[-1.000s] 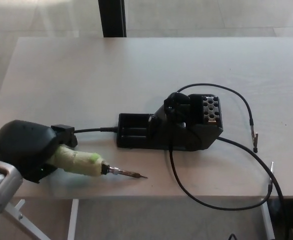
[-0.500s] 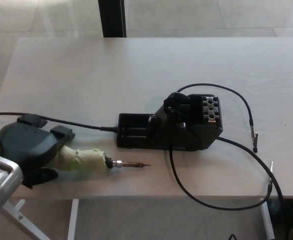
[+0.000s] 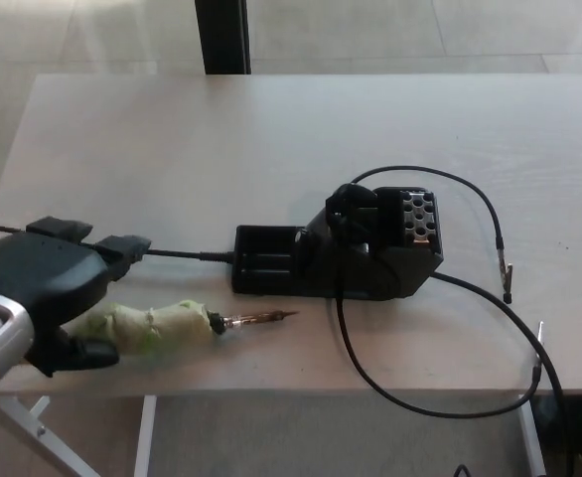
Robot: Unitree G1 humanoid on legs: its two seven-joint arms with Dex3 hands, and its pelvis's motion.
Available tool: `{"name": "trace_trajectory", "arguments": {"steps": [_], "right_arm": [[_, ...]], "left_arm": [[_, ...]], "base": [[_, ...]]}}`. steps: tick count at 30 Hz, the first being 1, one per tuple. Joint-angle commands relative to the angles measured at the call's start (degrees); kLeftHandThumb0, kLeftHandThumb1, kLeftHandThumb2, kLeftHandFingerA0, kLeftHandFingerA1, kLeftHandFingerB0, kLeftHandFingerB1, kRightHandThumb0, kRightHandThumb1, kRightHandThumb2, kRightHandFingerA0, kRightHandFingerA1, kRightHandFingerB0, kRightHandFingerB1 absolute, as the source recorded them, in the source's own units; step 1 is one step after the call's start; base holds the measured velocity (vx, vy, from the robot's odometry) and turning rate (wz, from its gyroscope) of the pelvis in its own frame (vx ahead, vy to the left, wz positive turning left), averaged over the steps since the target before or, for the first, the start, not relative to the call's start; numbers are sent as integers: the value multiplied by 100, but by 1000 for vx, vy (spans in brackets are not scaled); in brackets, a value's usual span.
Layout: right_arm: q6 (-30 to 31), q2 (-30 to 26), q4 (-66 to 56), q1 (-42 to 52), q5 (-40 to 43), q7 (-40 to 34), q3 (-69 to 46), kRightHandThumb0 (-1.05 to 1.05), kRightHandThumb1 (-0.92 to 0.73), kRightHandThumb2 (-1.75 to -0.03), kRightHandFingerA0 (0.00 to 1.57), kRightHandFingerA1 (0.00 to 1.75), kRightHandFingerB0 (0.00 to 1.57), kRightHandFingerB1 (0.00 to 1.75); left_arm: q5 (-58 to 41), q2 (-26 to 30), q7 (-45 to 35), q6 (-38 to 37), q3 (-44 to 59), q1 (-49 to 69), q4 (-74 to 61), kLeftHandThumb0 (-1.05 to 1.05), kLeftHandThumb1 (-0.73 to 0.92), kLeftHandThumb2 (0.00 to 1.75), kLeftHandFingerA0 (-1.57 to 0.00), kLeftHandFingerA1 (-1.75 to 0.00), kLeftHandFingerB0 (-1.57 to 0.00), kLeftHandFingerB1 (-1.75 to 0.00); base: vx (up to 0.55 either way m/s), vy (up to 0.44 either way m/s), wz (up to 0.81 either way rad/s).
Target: Use the left hand of the robot to grab the soldering gun kept on the middle of the table and pull it out of its base and keep it on the left side of the base
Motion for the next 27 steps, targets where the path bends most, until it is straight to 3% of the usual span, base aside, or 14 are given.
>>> {"name": "trace_trajectory", "arguments": {"steps": [1,2,3,4,5,6,7,10,11,15,19,22,25,27], "right_arm": [[159,-159,49,51,188,3,-139,-105,-56,-97,70,77,27,36],[153,-165,50,58,182,6,-134,-105,-55,-99,69,76,25,36],[149,-166,43,63,171,5,-124,-105,-56,-98,68,75,26,36],[154,-163,40,65,167,-12,-123,-105,-56,-99,69,73,25,35],[151,-162,47,65,166,-27,-125,-105,-56,-99,69,73,25,35],[153,-162,50,68,165,-16,-123,-105,-57,-97,67,71,26,35],[174,-160,60,59,168,-31,-126,-105,-57,-98,68,72,27,35],[141,-146,76,83,171,-46,-134,-105,-57,-97,68,76,28,36],[162,-144,105,76,189,-51,-154,-105,-57,-100,69,74,28,35],[154,-140,120,77,187,-54,-153,-105,-58,-98,69,74,29,36],[181,-129,89,74,160,-78,-123,-105,-59,-98,71,74,30,35],[169,-128,89,77,173,-59,-134,-105,-59,-98,69,72,28,35],[152,-105,126,66,181,-53,-141,-105,-60,-97,69,71,29,36],[146,-93,123,80,184,-59,-144,-105,-60,-98,70,72,30,36]], "left_arm": [[-4560,1427,-4395,1778,2083,-258,-1584,-80,55,95,-3,-30,-12,-38],[-4699,1471,-4489,1816,2179,-247,-1579,-73,71,61,-14,-44,-20,-31],[-4993,1575,-4726,2023,2433,-233,-1589,-71,71,61,-24,-46,-23,-33],[-5243,1658,-4929,2277,2696,-203,-1607,-70,56,96,-34,-60,-19,-47],[-5376,1693,-5008,2309,2831,-170,-1588,-70,56,96,-34,-60,-19,-47],[-5651,1924,-5320,2492,3288,-97,-1592,-55,54,100,-47,-65,-28,-53],[-5761,2006,-5427,2658,3556,-31,-1661,-58,72,62,-55,-59,-47,-47],[-6233,2227,-5969,3125,4662,217,-1644,-64,69,61,-63,-89,-58,-64],[-6385,2133,-6063,3156,5475,460,-1610,-63,68,61,-65,-91,-60,-67],[-6578,2006,-6124,3172,6102,716,-1501,-59,68,61,-63,-95,-58,-68],[-6777,1496,-5937,2700,7853,1501,-434,-56,73,61,-60,-88,-55,-60],[-6555,1259,-5450,2370,8399,1942,-207,-59,74,62,-71,-90,-58,-57],[-6404,231,-3225,2251,9125,2145,352,-51,70,61,-66,-54,-51,-43],[-6346,79,-2781,2090,9130,2101,500,-48,73,62,-67,-49,-53,-40]], "base": [[0,0,0],[0,0,0],[0,0,0],[0,0,0],[0,0,0],[0,0,0],[0,0,0],[0,0,0],[0,0,0],[0,0,0],[0,0,0],[0,0,0],[0,0,0],[0,0,0]]}}
